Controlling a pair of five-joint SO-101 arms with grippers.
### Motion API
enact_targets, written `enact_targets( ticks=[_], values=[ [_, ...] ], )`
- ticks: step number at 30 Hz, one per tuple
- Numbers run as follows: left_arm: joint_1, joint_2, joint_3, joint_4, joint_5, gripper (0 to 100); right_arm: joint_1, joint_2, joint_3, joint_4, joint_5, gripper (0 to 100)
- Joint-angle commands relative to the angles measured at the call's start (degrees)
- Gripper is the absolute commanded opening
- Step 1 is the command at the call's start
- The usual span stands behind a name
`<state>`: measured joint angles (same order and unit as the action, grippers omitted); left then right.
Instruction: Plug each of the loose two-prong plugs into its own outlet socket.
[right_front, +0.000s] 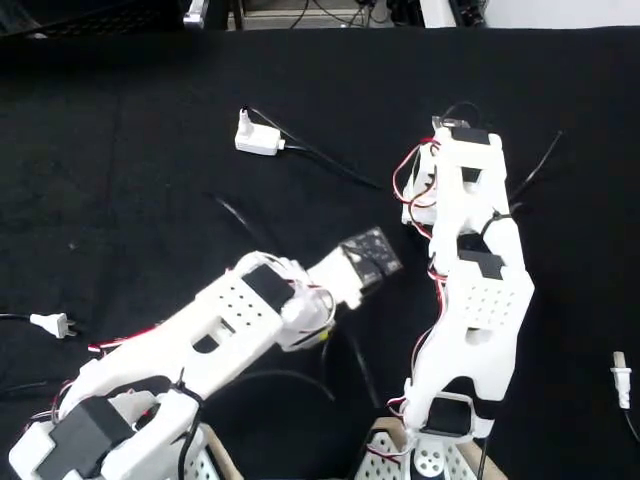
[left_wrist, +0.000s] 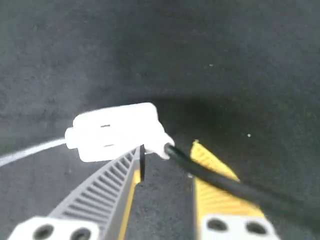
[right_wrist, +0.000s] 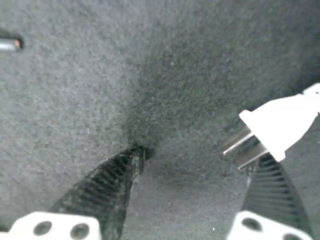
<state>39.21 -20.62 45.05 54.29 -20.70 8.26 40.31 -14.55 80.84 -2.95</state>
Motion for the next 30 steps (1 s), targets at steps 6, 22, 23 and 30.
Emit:
enact_targets(
  ticks=[6,22,23,30],
  values=[
    [0.75,-2.29,-3.65,0.53,-2.29,15,0.44,0.57,-0.13,-1.93,-0.79,32.9],
    [-4.0,-2.29,-6.64,0.53,-2.64,18,0.0,0.57,-0.22,-1.93,-0.44,32.9],
    [-4.0,-2.29,-6.64,0.53,-2.64,17,0.0,0.57,-0.22,-1.93,-0.44,32.9],
    [-3.12,-2.29,-6.73,0.53,-3.6,15,0.0,0.57,-0.22,-2.02,-0.44,32.9]
  ],
)
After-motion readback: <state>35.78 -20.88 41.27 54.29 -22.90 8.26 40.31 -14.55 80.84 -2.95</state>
